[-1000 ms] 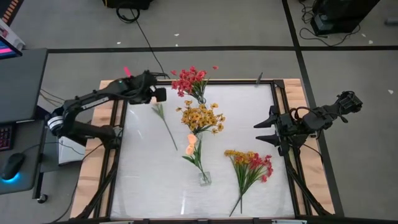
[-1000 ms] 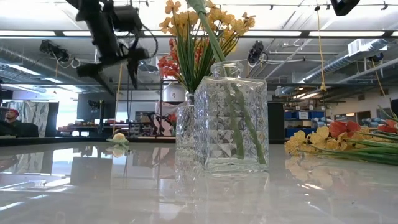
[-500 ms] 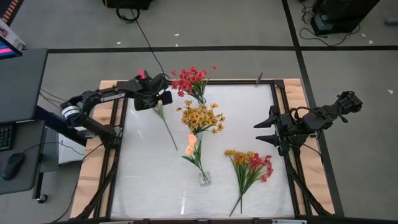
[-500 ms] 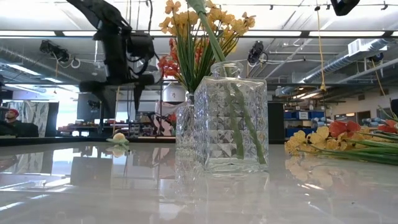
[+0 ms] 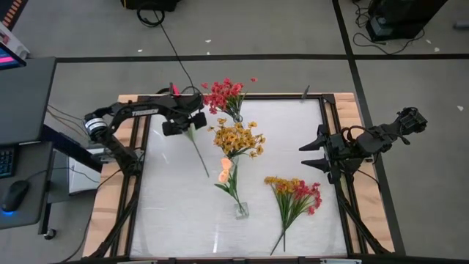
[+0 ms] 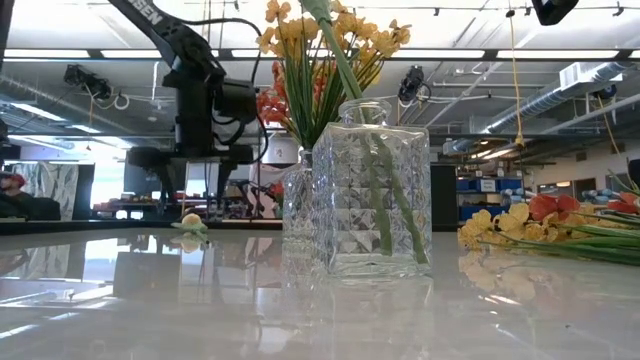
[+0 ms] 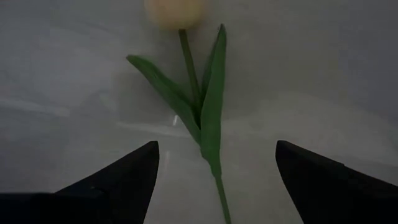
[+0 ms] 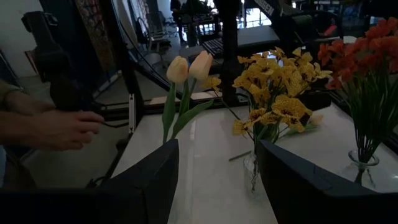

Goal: Sort flowers into vase by color
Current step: Put the orange flower into the bottom transparent vase

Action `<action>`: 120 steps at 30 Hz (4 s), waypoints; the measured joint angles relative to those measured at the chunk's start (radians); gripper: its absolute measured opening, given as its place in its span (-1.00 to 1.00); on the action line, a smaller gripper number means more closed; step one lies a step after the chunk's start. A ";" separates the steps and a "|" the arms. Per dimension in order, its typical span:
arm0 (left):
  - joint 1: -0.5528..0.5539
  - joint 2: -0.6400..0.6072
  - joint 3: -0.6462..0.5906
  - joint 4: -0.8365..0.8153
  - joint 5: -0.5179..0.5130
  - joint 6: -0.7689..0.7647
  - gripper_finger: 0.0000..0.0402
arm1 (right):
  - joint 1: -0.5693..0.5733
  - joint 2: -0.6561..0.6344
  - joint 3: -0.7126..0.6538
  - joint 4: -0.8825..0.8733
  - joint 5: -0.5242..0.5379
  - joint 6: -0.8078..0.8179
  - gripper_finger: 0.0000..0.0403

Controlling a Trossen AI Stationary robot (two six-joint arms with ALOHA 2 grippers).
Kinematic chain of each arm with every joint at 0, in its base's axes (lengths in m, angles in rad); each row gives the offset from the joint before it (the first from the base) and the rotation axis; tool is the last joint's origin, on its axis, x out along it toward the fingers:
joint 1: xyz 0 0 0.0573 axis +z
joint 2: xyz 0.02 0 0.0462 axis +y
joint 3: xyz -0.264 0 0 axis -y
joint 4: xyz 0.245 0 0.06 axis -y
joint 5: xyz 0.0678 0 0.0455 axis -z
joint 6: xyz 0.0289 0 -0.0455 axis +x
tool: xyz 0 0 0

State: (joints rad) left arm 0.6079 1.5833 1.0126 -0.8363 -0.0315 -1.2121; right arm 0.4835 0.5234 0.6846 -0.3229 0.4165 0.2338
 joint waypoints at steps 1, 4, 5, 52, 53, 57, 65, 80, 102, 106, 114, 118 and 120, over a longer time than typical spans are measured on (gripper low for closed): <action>0.000 0.008 0.000 0.001 0.000 -0.004 0.63 | 0.000 0.000 0.000 0.000 0.000 0.000 0.12; 0.000 0.032 0.000 0.004 0.001 -0.008 0.63 | 0.000 0.000 0.000 0.000 0.000 0.000 0.12; 0.000 0.039 0.000 0.007 0.001 -0.009 0.63 | 0.000 0.000 0.000 0.000 0.000 0.000 0.12; -0.028 0.099 -0.064 0.107 0.003 -0.091 0.38 | 0.000 0.000 0.000 0.000 0.000 0.000 0.12; -0.028 0.099 -0.064 0.107 0.002 -0.091 0.32 | 0.000 0.000 0.000 0.000 0.000 0.000 0.12; -0.028 0.099 -0.064 0.109 0.001 -0.091 0.12 | 0.000 0.000 0.000 0.000 0.000 0.000 0.12; -0.029 0.099 -0.064 0.114 0.001 -0.091 -0.19 | 0.000 0.000 0.000 0.000 0.000 0.000 0.12; -0.028 0.099 -0.064 0.116 0.000 -0.082 -0.48 | 0.000 0.000 0.000 0.000 0.000 0.000 0.12; -0.025 0.076 -0.064 0.118 0.004 -0.029 -0.79 | 0.000 0.000 0.000 0.000 0.000 0.000 0.12; -0.013 0.061 -0.064 0.110 0.001 -0.009 -0.79 | 0.000 0.000 0.000 0.000 0.000 0.000 0.12; -0.003 0.024 -0.062 0.098 0.000 0.019 -0.79 | 0.000 0.000 0.000 0.000 0.000 0.000 0.12; 0.007 -0.012 -0.064 0.089 0.000 0.037 -0.79 | 0.000 0.000 0.000 0.000 0.000 0.000 0.12; 0.013 -0.030 -0.063 0.082 -0.002 0.054 -0.79 | 0.000 0.000 0.000 0.000 0.000 0.000 0.12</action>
State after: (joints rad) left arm 0.6206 1.5531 0.9492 -0.7545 -0.0331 -1.1581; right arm 0.4835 0.5236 0.6846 -0.3229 0.4164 0.2337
